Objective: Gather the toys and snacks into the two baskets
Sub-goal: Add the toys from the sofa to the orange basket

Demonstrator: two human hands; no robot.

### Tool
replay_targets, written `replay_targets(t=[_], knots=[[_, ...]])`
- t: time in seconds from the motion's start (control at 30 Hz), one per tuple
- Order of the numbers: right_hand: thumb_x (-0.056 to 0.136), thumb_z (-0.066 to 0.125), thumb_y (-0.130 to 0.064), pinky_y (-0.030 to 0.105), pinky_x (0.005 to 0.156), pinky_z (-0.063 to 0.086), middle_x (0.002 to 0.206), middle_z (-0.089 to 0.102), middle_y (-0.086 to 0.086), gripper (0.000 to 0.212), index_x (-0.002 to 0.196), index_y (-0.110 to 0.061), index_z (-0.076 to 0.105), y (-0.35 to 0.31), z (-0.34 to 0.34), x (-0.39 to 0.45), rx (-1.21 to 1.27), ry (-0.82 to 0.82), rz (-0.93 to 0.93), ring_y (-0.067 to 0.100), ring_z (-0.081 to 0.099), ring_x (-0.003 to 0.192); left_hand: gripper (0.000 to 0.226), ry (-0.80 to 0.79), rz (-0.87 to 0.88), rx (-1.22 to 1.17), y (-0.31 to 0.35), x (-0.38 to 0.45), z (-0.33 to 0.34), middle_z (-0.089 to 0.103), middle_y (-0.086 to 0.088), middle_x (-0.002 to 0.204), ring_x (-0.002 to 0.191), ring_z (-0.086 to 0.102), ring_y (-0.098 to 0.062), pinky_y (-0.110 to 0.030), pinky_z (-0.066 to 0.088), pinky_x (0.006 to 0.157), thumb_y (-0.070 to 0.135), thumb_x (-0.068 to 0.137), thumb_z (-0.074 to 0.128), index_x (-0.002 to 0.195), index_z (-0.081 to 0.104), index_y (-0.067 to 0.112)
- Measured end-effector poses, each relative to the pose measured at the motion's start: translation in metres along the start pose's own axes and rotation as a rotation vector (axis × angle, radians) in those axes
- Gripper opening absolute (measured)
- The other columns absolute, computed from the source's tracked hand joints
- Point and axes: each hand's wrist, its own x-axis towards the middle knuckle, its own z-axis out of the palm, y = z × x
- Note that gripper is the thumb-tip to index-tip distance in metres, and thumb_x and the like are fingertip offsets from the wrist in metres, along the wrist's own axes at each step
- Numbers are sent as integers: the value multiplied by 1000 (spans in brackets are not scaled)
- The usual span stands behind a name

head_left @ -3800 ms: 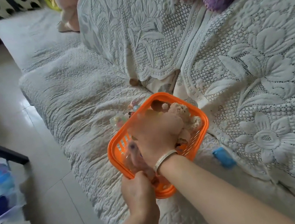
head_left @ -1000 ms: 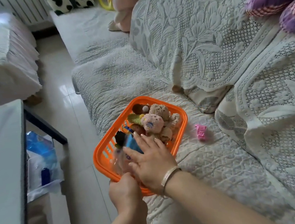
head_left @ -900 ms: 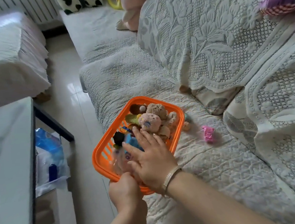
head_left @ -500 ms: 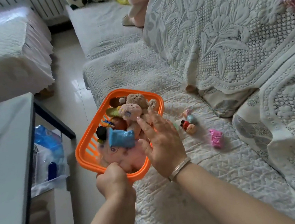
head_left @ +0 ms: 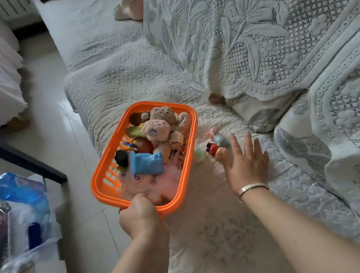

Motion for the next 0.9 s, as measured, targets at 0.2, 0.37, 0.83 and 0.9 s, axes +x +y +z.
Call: replay_targets(t=[0.2, 0.37, 0.83, 0.9], knots=[[96, 41, -37, 48, 116, 12, 157, -15, 8, 64, 148, -37, 6, 37, 32, 14, -112, -141, 142, 39, 2, 143, 14, -7, 14, 0, -5, 17, 12, 63, -10, 80, 72, 61, -25, -42, 53, 73, 7, 86, 48, 93, 60, 11], [92, 46, -26, 46, 113, 21, 158, -6, 10, 63, 148, -35, 17, 46, 51, 23, -86, -173, 184, 41, 14, 140, 16, -31, 53, -27, -8, 19, 20, 59, -8, 74, 60, 55, -21, -31, 47, 58, 2, 83, 48, 92, 58, 11], [78, 53, 12, 46, 89, 48, 146, 38, 18, 65, 133, -22, 52, -37, -27, 17, 336, 440, -238, 39, 46, 120, 13, -46, 35, 52, -7, -7, 19, 64, -12, 87, 83, 64, -33, -48, 57, 85, 4, 86, 48, 82, 54, 15], [79, 52, 11, 43, 100, 41, 145, 38, 18, 65, 134, -23, 52, -60, -46, 8, 383, 478, -374, 36, 46, 122, 13, -31, 34, 55, -5, -14, 14, 63, -14, 88, 83, 63, -34, -49, 57, 84, 3, 85, 48, 86, 56, 13]])
